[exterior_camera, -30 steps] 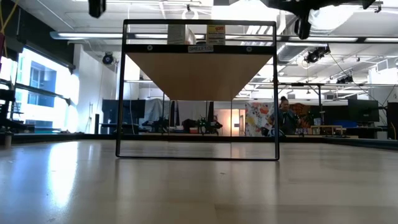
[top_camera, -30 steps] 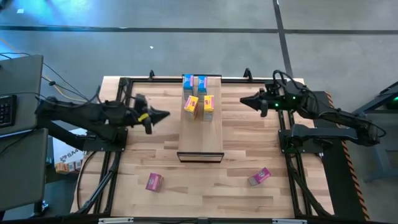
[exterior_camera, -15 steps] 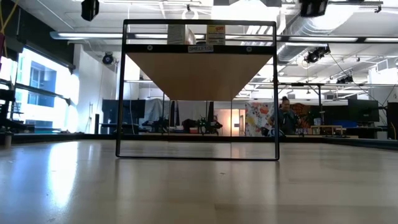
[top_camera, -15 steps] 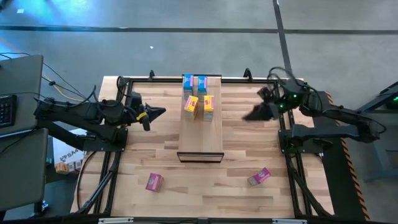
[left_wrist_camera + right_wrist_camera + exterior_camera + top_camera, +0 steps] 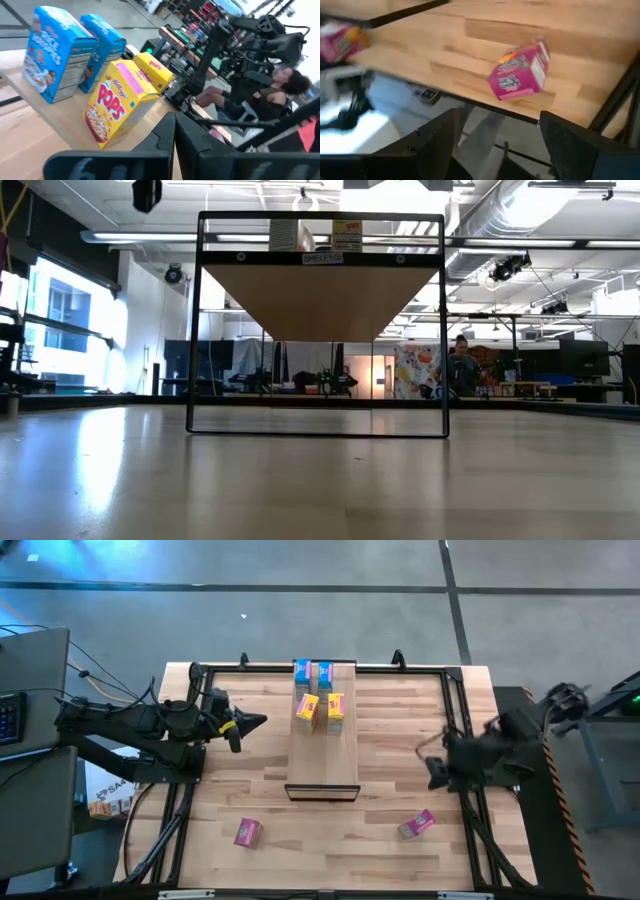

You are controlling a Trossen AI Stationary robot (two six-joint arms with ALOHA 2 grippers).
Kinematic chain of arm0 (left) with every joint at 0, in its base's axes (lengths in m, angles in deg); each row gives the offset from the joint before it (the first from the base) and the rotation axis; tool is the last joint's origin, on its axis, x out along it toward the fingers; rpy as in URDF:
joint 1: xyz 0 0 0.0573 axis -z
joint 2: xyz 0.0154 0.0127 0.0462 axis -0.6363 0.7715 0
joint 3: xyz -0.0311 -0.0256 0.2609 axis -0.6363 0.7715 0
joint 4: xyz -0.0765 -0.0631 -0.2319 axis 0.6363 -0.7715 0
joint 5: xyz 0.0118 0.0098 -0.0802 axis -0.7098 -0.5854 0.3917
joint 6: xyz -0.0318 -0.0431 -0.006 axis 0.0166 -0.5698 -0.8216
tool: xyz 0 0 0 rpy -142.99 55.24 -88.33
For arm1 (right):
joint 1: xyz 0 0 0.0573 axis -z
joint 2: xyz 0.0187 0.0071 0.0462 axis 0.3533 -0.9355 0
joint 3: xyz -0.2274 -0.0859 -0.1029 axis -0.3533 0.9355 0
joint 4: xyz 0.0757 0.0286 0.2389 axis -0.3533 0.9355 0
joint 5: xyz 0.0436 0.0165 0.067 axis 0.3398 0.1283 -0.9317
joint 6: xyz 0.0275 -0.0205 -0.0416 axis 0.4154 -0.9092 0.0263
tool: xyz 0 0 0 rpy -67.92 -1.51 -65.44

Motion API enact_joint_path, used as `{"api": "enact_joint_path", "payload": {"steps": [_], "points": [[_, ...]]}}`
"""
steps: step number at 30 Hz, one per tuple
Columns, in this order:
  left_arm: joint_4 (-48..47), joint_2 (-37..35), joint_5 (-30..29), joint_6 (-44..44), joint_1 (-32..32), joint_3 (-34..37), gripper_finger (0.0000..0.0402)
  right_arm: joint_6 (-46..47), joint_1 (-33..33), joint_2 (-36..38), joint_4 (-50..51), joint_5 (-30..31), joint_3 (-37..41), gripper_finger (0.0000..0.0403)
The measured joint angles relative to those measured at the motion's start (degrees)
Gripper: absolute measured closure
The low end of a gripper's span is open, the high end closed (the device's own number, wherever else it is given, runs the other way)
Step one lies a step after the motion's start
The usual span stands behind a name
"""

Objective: Stack cereal on shelf
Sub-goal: Put the right purple cereal box on the shelf

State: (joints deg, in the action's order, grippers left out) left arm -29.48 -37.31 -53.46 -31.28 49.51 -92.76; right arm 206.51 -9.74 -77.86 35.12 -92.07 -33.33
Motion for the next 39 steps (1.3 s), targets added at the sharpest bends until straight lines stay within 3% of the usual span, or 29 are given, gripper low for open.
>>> {"api": "enact_joint_path", "payload": {"steps": [5, 9, 19, 27, 39], "points": [[0.0, 0.0, 5.0, 3.5, 0.0, 0.0, 0.0401, 15.2, -10.1, -7.8, -4.2, 3.8, 0.0, 0.0128], [0.0, -0.1, 7.5, 3.6, 0.0, 0.0, 0.0401, 19.1, -13.2, -14.0, -8.1, 2.1, 0.0, 0.0128], [0.0, -0.1, 7.9, 3.7, 0.0, 0.0, 0.0401, 19.4, -10.3, -23.1, -9.5, 4.8, 0.0, 0.0128], [0.1, -0.1, 7.6, 5.0, 0.0, 0.0, 0.0401, 19.3, -10.1, -23.9, -9.6, 2.6, 0.0, 0.0128], [0.5, -0.1, 6.5, 5.1, 0.0, 0.0, 0.0401, 21.9, -14.5, -28.9, 4.7, 1.9, -12.2, 0.0128]]}}
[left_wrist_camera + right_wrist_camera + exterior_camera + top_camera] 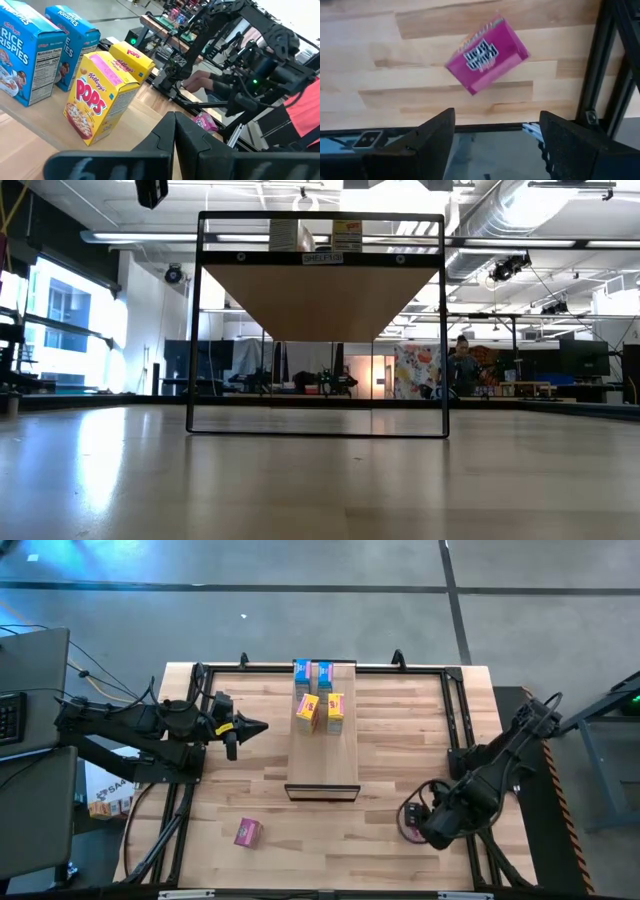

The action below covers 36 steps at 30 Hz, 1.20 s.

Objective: Stack cereal on shelf
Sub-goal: Put the right purple cereal box on the shelf

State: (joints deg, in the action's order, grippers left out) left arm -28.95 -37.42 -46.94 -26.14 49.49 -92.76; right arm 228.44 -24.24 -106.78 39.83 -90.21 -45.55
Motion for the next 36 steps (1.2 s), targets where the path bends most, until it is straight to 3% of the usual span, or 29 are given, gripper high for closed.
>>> {"api": "enact_joint_path", "payload": {"steps": [7, 14, 21, 28, 36], "points": [[0.0, 0.0, -0.2, 0.4, 0.0, 0.0, 0.0401, -0.1, 1.9, -5.0, 1.1, -0.1, -1.2, 0.0128], [0.0, 0.0, -0.2, 0.4, 0.0, 0.0, 0.0401, -2.8, 7.4, -4.1, 3.6, 3.0, -1.2, 0.0128], [-0.1, 0.0, -0.2, 0.4, 0.0, 0.0, 0.0401, -7.3, 4.7, -3.8, 8.7, 0.7, -1.2, 0.0128], [-0.1, 0.0, -0.2, 0.8, -1.1, 0.0, 0.0401, -36.0, 5.1, -1.8, 4.2, -5.6, -1.2, 0.0128], [-0.1, 0.0, -0.6, 0.4, -2.6, 0.0, 0.0401, -83.0, 5.1, -1.6, 2.1, -8.2, -1.2, 0.0128]]}}
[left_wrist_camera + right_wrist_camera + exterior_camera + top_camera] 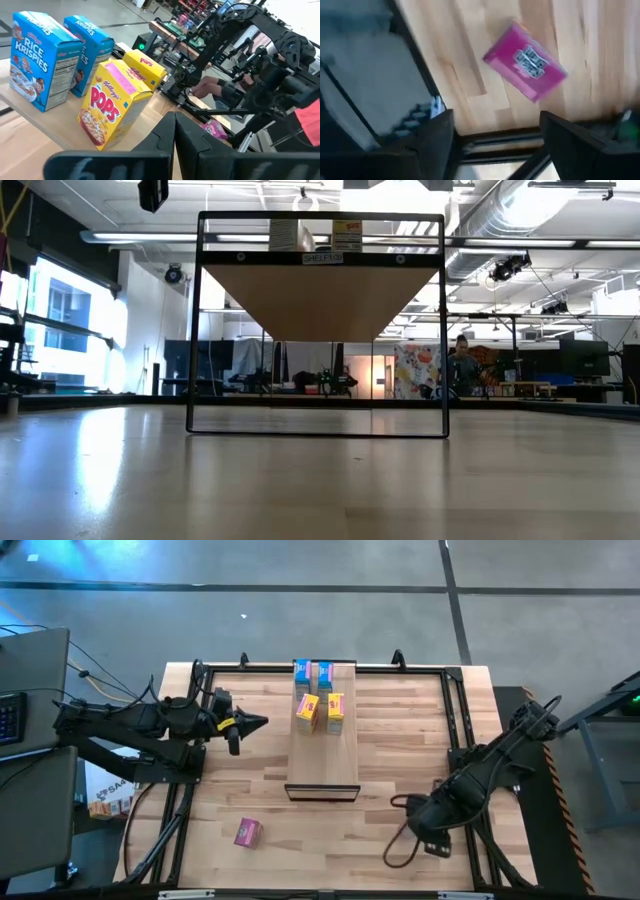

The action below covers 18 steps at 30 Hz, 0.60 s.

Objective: Stack cereal on shelf
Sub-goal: Put the right purple cereal box on the shelf

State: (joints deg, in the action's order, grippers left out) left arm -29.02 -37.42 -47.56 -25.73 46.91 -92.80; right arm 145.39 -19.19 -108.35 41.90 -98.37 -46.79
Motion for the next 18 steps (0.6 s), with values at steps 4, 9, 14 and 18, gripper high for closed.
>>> {"api": "enact_joint_path", "payload": {"steps": [4, 9, 14, 18], "points": [[0.0, 0.0, -0.9, 0.0, 0.0, 0.0, 0.0401, -11.2, 0.1, 0.0, -0.7, 2.3, 0.0, 0.0128], [0.0, 0.0, -3.0, 0.0, 0.0, 0.0, 0.0401, -21.4, -0.5, 0.0, -0.8, 5.9, 1.7, 0.0128], [0.0, 0.0, -3.9, 0.0, 0.0, 0.0, 0.0401, -25.4, -0.4, 0.0, -2.4, 4.7, 7.2, 0.0128], [0.0, 0.0, -4.6, 0.0, 0.0, 0.0, 0.0401, -26.8, -0.3, -0.1, -3.6, 7.4, 10.7, 0.0128]]}}
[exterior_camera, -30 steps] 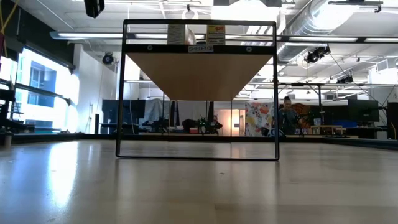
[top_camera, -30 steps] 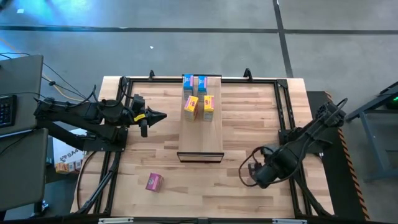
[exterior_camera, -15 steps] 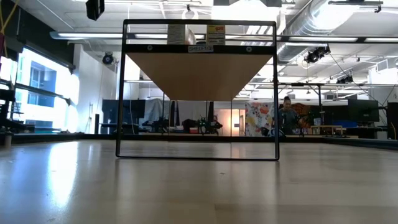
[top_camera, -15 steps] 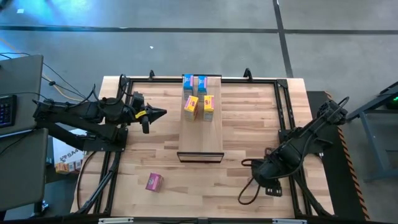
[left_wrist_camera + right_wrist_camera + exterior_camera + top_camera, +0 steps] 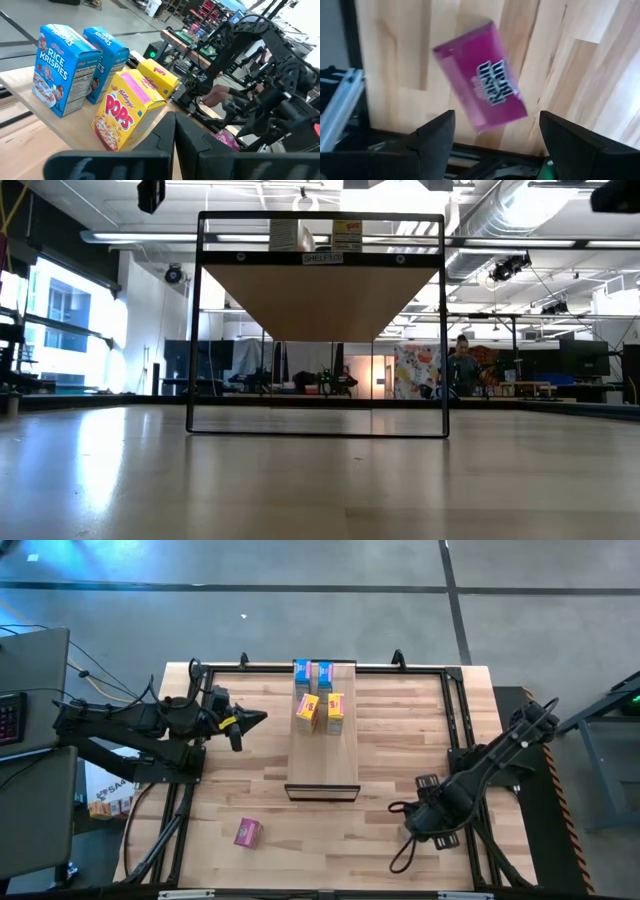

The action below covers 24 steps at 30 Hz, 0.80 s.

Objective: Stack cereal on shelf
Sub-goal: Put the right purple cereal box on the shelf

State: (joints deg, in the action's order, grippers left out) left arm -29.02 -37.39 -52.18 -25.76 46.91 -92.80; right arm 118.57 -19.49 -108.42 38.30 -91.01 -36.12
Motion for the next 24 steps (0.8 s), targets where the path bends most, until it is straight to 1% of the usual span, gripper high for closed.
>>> {"api": "enact_joint_path", "payload": {"steps": [10, 13, 20, 24], "points": [[-0.1, 1.6, -2.2, -0.4, 0.0, 0.0, 0.0401, -7.5, 0.0, 0.2, -8.8, -0.5, 3.9, 0.0128], [0.0, 1.7, -2.2, -0.4, 0.0, 0.0, 0.0402, -8.7, 0.0, 0.2, -9.1, -1.0, 4.0, 0.0128], [0.0, 1.7, -2.2, -0.4, 0.0, 0.0, 0.0401, -7.5, 0.4, 0.1, -9.1, -0.4, 4.0, 0.0128], [0.0, 1.7, -2.2, -0.4, 0.0, 0.0, 0.0401, -7.5, 0.4, 0.0, -9.5, 1.2, 2.8, 0.0128]]}}
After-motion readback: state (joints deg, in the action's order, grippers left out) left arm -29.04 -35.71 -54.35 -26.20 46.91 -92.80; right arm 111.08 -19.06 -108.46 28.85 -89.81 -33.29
